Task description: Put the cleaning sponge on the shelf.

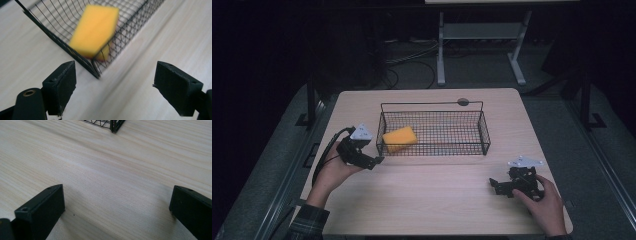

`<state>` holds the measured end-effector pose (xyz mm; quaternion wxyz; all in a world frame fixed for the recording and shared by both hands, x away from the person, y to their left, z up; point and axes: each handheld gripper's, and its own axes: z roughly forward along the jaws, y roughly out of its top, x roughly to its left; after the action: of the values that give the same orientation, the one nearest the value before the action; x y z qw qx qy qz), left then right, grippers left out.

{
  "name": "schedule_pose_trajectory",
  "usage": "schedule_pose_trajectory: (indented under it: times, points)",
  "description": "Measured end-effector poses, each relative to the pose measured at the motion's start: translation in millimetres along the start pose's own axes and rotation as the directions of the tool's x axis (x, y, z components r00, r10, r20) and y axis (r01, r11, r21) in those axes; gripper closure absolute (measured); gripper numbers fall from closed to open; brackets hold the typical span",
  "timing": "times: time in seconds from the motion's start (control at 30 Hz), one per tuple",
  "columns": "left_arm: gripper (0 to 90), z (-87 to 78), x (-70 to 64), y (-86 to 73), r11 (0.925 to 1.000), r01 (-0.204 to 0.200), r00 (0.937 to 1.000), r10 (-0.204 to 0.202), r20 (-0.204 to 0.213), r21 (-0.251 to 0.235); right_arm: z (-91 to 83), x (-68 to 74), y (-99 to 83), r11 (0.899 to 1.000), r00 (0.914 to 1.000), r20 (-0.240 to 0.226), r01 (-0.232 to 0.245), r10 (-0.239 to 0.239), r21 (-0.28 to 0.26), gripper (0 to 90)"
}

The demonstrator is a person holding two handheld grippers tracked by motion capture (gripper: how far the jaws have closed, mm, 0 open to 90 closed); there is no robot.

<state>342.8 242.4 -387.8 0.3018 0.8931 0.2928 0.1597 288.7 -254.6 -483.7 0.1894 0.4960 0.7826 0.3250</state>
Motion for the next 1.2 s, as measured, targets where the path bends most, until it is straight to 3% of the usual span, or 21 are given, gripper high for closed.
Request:
schedule_pose_trajectory:
  times: [0.4, 0.53, 0.8, 0.93, 1.1, 1.2]
  points:
    - [17.0, 7.3, -20.4, -44.2, 0.9991, 0.041, 0.9991, -0.041, -0.009, 0.011, 0.0, 0.0, 0.0, 1.000, 1.0000, 0.000, 0.000, 0.000, 0.000, 0.0]
    - [16.9, 9.8, -25.0, -52.5, 0.9984, 0.057, 0.9983, -0.057, -0.005, 0.000, 0.0, 0.0, 0.0, 1.000, 1.0000, 0.000, 0.000, 0.000, 0.000, 0.0]
    - [15.7, 21.0, -34.4, -71.0, 0.9958, 0.088, 0.9961, -0.088, 0.007, 0.026, 0.0, 0.0, 0.0, 1.000, 1.0000, 0.000, 0.000, 0.000, 0.000, 0.0]
    - [15.3, 24.2, -36.3, -80.7, 0.9940, 0.103, 0.9947, -0.103, -0.006, 0.035, 0.0, 0.0, 0.0, 1.000, 1.0000, 0.000, 0.000, 0.000, 0.000, 0.0]
    - [14.3, 24.6, -35.0, -86.6, 0.9922, 0.125, 0.9922, -0.125, -0.001, -0.006, 0.0, 0.0, 0.0, 1.000, 1.0000, 0.000, 0.000, 0.000, 0.000, 0.0]
    - [12.8, 25.4, -34.1, -97.0, 0.9871, 0.139, 0.9903, -0.138, 0.015, -0.081, 0.0, 0.0, 0.0, 1.000, 1.0000, 0.000, 0.000, 0.000, 0.000, 0.0]
